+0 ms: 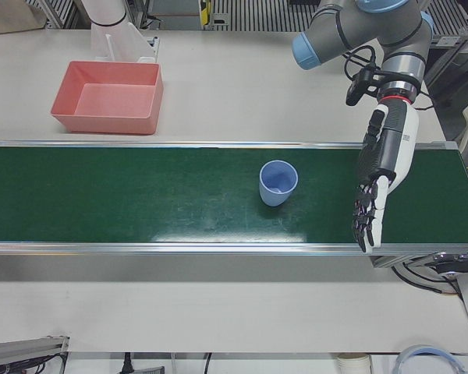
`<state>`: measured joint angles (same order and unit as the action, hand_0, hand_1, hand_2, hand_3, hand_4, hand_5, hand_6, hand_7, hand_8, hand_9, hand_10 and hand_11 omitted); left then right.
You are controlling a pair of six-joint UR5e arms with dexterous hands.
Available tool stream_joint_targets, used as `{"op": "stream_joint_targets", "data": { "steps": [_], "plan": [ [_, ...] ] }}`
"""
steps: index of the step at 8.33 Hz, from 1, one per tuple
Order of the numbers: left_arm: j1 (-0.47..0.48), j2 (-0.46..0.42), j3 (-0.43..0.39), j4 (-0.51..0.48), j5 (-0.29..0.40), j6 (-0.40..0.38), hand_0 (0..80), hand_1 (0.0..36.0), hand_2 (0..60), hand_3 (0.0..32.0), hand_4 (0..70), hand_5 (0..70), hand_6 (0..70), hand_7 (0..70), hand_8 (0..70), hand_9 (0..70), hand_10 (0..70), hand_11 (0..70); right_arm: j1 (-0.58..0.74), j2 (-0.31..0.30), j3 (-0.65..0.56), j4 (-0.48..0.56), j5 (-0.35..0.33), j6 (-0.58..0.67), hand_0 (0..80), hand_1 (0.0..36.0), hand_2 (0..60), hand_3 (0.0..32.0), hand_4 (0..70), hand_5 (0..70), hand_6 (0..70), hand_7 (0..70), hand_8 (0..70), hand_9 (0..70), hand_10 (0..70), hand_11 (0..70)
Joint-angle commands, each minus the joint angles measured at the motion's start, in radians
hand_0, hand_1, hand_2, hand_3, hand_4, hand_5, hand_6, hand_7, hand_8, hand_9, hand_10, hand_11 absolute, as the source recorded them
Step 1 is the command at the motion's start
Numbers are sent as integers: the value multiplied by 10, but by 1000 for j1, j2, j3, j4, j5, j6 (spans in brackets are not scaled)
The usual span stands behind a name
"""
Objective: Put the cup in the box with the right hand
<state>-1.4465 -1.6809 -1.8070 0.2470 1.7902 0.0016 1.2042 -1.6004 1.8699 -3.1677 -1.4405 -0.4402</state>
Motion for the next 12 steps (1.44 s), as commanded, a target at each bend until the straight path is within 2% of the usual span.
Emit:
{"op": "stream_joint_targets", "data": {
  "steps": [1,2,3,4,5,6,7,8,9,10,11,12],
  "plan": [
    [0,0,-2,0,0,0,0,0,0,0,0,0,0,0,0,0,0,0,-9,-1,0,0,-1,-61,479,141,122,126,42,47,16,87,15,47,12,34],
    [0,0,0,0,0,0,0,0,0,0,0,0,0,0,0,0,0,0,-30,-1,-3,0,-1,-66,481,130,86,122,50,47,16,88,17,49,13,36],
    [0,0,0,0,0,0,0,0,0,0,0,0,0,0,0,0,0,0,-60,2,-6,0,5,-68,479,141,121,120,46,48,17,87,17,49,16,41],
    [0,0,0,0,0,0,0,0,0,0,0,0,0,0,0,0,0,0,-69,4,-2,0,9,-60,487,137,79,108,58,49,19,89,15,46,19,45],
    [0,0,-2,0,0,0,0,0,0,0,0,0,0,0,0,0,0,0,-66,17,-2,0,11,-58,485,144,110,100,57,49,20,92,16,48,18,44],
    [0,0,-2,0,0,0,0,0,0,0,0,0,0,0,0,0,0,0,-64,17,-3,-2,11,-55,481,154,149,78,59,49,23,98,14,47,21,48],
    [0,0,0,0,0,0,0,0,0,0,0,0,0,0,0,0,0,0,-64,17,-5,-2,12,-52,484,143,121,16,97,47,31,111,12,47,31,62],
    [0,1,0,0,0,0,0,0,0,0,0,0,0,0,0,0,0,0,-66,19,-5,0,15,-55,485,143,131,0,151,46,42,127,11,49,42,77],
    [0,0,0,0,0,0,0,0,0,0,0,0,0,0,0,0,0,0,-67,22,-5,0,28,-57,492,122,60,0,214,44,50,144,7,46,48,85],
    [0,0,0,0,0,0,0,0,0,0,0,0,0,0,0,0,0,0,-72,23,-12,0,37,-57,480,148,167,0,170,44,47,130,4,40,46,81],
    [0,0,0,0,0,0,0,0,0,0,0,0,0,0,0,0,0,0,-77,34,-17,0,38,-61,487,118,61,0,205,43,47,129,5,42,45,80],
    [0,0,0,0,2,0,0,0,0,0,0,0,0,0,0,0,0,0,-81,65,-47,0,38,-61,480,125,104,0,184,42,44,136,6,43,41,75]
  ]
}}
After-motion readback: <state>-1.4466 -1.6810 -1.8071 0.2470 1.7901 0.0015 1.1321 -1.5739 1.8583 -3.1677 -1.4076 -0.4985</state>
